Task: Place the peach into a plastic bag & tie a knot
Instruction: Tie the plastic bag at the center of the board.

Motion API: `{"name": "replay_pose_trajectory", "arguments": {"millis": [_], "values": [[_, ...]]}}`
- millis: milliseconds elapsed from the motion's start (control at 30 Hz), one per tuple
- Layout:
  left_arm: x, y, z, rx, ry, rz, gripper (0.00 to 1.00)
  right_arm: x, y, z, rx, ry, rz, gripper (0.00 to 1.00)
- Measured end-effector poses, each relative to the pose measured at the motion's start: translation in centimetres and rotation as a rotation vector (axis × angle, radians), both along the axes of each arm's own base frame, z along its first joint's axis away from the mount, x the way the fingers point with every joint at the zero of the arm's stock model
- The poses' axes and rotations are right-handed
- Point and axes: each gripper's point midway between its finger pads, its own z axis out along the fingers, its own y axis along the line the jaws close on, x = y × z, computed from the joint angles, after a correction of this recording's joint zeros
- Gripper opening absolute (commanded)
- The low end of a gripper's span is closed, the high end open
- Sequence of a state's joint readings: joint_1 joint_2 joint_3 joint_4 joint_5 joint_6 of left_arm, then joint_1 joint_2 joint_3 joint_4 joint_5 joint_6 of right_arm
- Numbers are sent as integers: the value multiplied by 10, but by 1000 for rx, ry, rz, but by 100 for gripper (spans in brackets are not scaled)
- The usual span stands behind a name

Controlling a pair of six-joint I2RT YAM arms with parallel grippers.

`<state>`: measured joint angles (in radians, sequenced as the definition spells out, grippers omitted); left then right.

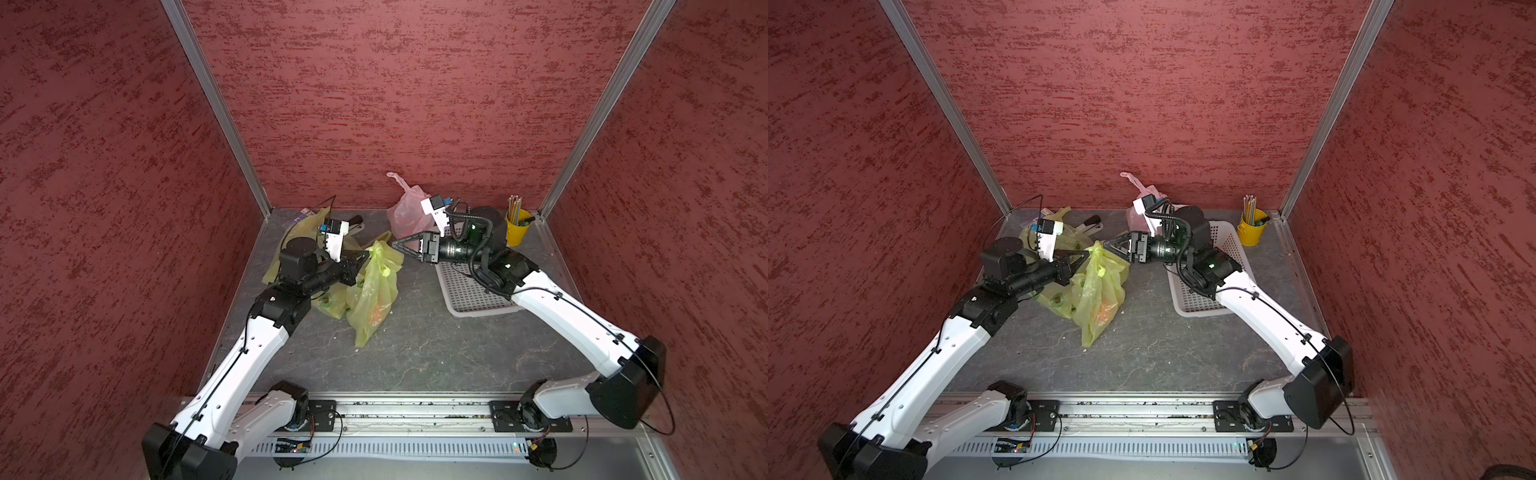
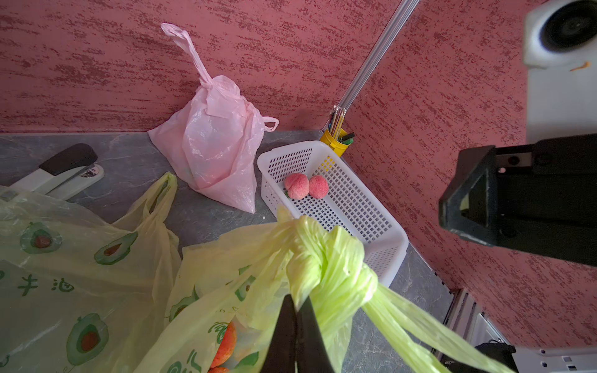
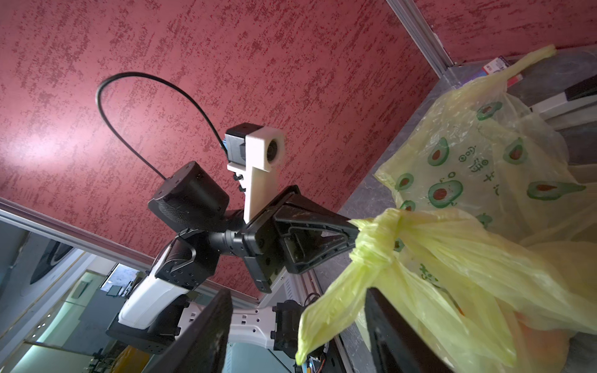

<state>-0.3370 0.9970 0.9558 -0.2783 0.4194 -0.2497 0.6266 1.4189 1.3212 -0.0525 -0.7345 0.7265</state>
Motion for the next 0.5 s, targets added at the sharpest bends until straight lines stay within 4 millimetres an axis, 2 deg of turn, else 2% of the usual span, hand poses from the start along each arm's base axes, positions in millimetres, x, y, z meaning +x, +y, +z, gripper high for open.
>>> {"name": "replay_pose_trajectory", "arguments": {"millis": [167,500], "values": [[3,1,-3,21,-6,4,0,7,4,-8,-25,10,-5,76],[9,2,-10,62,-7,14,0,19,8,9,-20,-17,-32,78]]}}
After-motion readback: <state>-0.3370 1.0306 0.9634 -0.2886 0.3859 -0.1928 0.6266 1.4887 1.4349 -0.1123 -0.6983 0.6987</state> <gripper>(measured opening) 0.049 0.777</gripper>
